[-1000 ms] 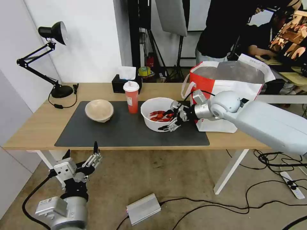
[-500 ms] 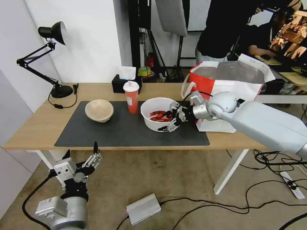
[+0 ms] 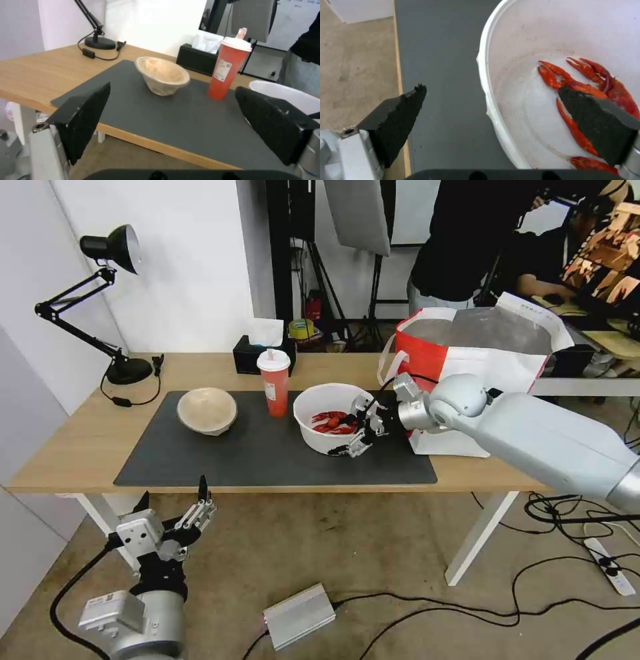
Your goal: Pick up the trash from the table and place it into the takeout bag.
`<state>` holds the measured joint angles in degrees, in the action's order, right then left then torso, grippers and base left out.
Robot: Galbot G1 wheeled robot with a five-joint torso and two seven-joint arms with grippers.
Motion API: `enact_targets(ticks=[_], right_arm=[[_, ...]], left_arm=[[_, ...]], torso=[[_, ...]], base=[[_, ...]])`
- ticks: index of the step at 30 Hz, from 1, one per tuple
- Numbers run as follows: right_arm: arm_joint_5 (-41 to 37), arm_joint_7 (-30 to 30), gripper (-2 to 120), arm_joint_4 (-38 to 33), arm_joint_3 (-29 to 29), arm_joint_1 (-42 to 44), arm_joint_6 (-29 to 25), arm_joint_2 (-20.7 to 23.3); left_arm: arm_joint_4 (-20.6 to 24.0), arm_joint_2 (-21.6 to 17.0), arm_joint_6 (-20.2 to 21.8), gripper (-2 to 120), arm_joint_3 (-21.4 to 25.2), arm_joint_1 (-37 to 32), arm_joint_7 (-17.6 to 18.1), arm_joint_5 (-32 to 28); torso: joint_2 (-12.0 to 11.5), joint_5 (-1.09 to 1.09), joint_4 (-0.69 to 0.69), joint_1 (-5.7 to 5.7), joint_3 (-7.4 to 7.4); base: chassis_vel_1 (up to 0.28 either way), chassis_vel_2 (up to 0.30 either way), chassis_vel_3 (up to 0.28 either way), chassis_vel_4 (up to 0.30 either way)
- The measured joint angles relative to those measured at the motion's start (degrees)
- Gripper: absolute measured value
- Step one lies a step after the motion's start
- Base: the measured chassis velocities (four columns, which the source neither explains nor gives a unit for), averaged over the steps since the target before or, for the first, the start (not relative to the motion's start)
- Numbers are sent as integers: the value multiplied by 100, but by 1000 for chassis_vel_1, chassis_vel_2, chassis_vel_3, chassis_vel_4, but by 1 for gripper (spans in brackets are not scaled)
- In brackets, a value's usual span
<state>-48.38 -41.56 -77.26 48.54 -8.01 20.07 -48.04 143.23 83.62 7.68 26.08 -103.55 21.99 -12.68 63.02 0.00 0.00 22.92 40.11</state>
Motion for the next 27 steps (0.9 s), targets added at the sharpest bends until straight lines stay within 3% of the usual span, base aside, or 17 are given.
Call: enact_targets(ticks=[4,27], right_arm=[[26,-2,96,27,-2,21,-4,-24],[-3,7,12,49,10,120,-42,-65]], left_arm=[[1,-7,0,100,10,-10,40,-5],[1,-7,0,100,23,-11,72,-36]], torso=[[0,0,0,0,0],[0,0,0,0,0]], base=[[0,0,0,0],[0,0,0,0]])
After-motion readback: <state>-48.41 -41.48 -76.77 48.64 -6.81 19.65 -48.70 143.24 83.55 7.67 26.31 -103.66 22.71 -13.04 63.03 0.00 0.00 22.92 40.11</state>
